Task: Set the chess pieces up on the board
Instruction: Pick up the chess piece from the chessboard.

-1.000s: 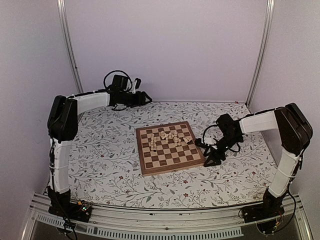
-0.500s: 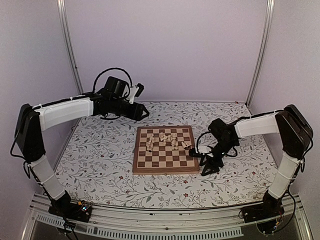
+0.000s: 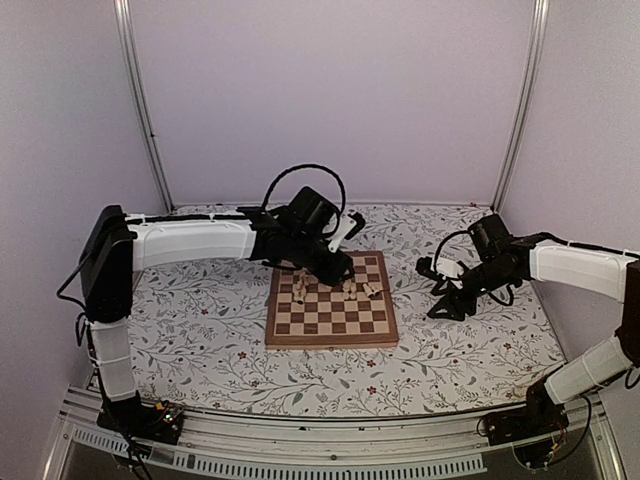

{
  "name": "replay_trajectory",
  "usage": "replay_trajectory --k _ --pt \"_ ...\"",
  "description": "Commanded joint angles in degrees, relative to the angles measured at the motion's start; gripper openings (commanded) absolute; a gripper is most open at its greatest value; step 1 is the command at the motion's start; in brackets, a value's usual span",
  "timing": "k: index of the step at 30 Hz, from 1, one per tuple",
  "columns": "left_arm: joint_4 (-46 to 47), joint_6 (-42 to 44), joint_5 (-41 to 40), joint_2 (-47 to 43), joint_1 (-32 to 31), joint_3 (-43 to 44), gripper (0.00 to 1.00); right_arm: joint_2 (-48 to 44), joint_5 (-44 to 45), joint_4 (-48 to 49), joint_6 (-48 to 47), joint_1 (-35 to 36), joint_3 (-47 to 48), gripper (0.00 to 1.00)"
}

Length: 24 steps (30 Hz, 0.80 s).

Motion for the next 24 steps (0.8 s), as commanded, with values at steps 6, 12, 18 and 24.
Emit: replay_trajectory --k 6,12,18,24 --pt "-7.7 -0.1 -6.5 9.2 -1.4 11.2 0.43 -0.2 3.9 6.4 2.9 -0.9 -1.8 0.61" --pt "-9.6 -1.2 -3.1 10.6 -1.4 11.9 0.51 -0.2 4.8 7.1 2.3 -0.9 -2.5 0.6" --pt "-10.5 -1.1 -3.2 11.5 -1.5 12.0 0.45 -0.2 4.5 7.1 2.0 -0.9 -2.5 0.59" --pt "-12.0 -1.1 -2.6 14.4 -1.5 14.1 0.42 0.2 4.7 7.1 1.7 -0.9 -2.6 0.57"
